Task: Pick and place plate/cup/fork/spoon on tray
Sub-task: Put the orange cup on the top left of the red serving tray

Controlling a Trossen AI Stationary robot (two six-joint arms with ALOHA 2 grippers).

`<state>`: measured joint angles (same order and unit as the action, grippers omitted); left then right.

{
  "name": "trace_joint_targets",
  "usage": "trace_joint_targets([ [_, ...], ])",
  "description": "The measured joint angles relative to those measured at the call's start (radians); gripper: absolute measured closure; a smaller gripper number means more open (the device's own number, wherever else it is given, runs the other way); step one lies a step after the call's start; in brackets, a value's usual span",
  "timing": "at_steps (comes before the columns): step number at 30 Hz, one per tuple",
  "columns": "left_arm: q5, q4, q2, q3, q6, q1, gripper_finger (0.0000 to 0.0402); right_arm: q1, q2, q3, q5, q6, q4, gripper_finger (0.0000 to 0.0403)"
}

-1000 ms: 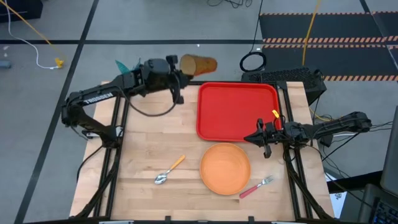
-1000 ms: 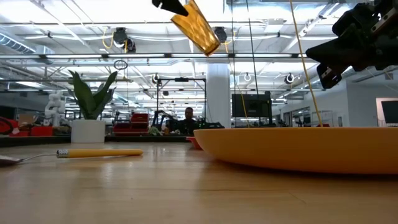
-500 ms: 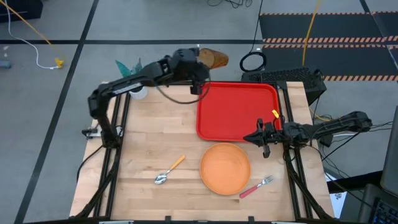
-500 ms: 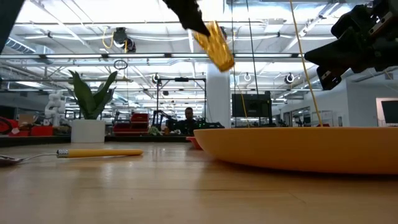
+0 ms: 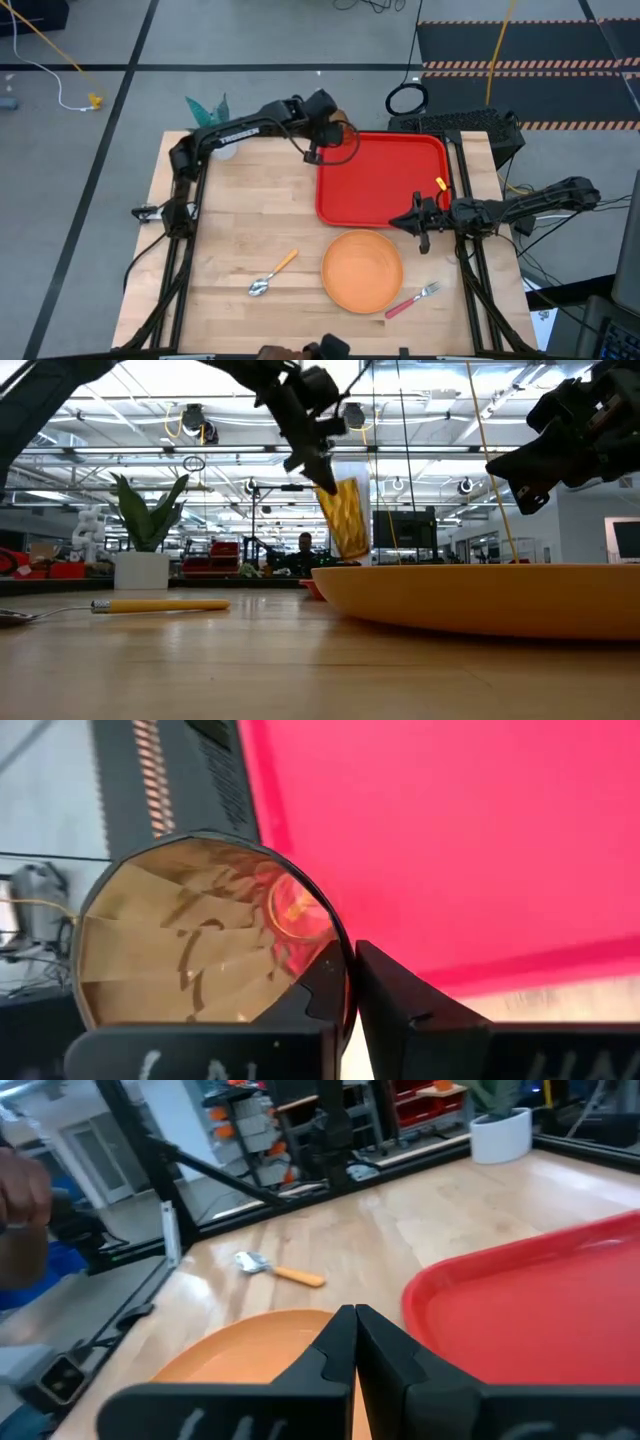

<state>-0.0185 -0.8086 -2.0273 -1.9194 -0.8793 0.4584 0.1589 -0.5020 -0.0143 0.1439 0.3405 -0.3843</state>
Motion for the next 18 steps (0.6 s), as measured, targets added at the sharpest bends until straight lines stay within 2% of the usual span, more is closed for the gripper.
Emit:
trace_joint_targets([
  [6, 0.008, -0.033, -0.032, 0.0, -0.036, 0.019, 0.0391, 0.0, -0.015, 0.0, 0.017, 0.0, 0.0, 0.0403],
  [10, 0.066, -0.041, -0.032, 0.0, -0.043, 0.031, 0.0391, 0.0, -0.021, 0.0, 0.017, 0.0, 0.0, 0.0403],
  [14, 0.082, -0.068, -0.033, 0.0, -0.075, 0.043, 0.0376, 0.0, -0.023, 0.0, 0.017, 0.0, 0.0, 0.0403],
  [18, 0.139, -0.066, -0.044, 0.0, -0.114, 0.068, 0.0385, 0.0, -0.023, 0.0, 0.017, 0.0, 0.0, 0.0403],
])
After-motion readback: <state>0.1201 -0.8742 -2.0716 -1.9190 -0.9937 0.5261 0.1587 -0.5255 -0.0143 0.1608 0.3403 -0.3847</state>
